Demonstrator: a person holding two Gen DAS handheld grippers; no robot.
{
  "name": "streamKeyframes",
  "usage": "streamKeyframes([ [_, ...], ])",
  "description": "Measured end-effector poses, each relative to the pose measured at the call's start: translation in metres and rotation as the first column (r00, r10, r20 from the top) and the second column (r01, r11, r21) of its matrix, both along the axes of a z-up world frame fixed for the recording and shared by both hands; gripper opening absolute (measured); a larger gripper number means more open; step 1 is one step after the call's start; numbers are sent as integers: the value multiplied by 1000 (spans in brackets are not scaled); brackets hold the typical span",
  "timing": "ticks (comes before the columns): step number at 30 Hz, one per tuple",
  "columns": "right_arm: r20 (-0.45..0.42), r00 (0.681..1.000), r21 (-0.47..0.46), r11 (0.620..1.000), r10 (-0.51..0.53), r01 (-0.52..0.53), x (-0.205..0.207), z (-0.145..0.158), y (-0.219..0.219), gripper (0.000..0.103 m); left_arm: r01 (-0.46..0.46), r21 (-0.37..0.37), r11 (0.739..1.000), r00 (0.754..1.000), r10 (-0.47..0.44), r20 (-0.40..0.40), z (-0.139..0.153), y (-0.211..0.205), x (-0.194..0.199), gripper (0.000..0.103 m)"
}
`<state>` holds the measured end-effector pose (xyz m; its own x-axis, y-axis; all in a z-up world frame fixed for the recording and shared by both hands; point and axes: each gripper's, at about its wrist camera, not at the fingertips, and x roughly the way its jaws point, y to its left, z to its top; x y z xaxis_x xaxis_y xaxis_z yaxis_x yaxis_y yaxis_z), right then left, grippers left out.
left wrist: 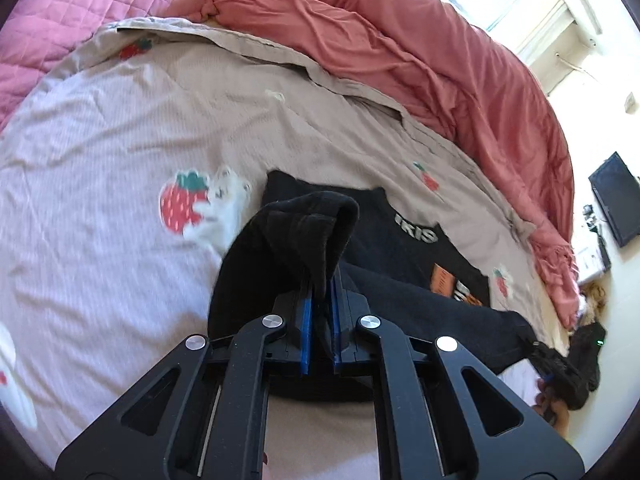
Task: Fold small clothes
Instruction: 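Lift the hem with both tools and fold it over toward the collar, then open both tools to release the folded hem onto the shirt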
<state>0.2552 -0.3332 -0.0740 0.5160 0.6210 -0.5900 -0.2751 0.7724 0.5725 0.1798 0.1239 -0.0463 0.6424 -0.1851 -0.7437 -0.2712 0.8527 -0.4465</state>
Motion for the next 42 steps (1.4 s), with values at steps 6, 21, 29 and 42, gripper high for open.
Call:
streamKeyframes([
  [6, 5, 1000, -29, 999, -22, 22, 32, -13, 4, 10, -18, 61, 998, 998, 21, -51, -22, 4, 38, 2],
  [21, 102, 995, -143, 989, -11, 26, 15, 15, 7, 48, 11, 200, 980, 1000, -16, 25, -13, -38, -25, 23],
  [29, 20, 930, -372, 866, 367, -334, -39, -8, 110, 47, 197, 283, 939, 980, -185, -68, -38, -92, -20, 26],
  [42, 66, 953, -441, 865, 297, -240, -3, -29, 112, 47, 300, 443, 845, 953, -284, -103, -44, -137, 53, 35],
])
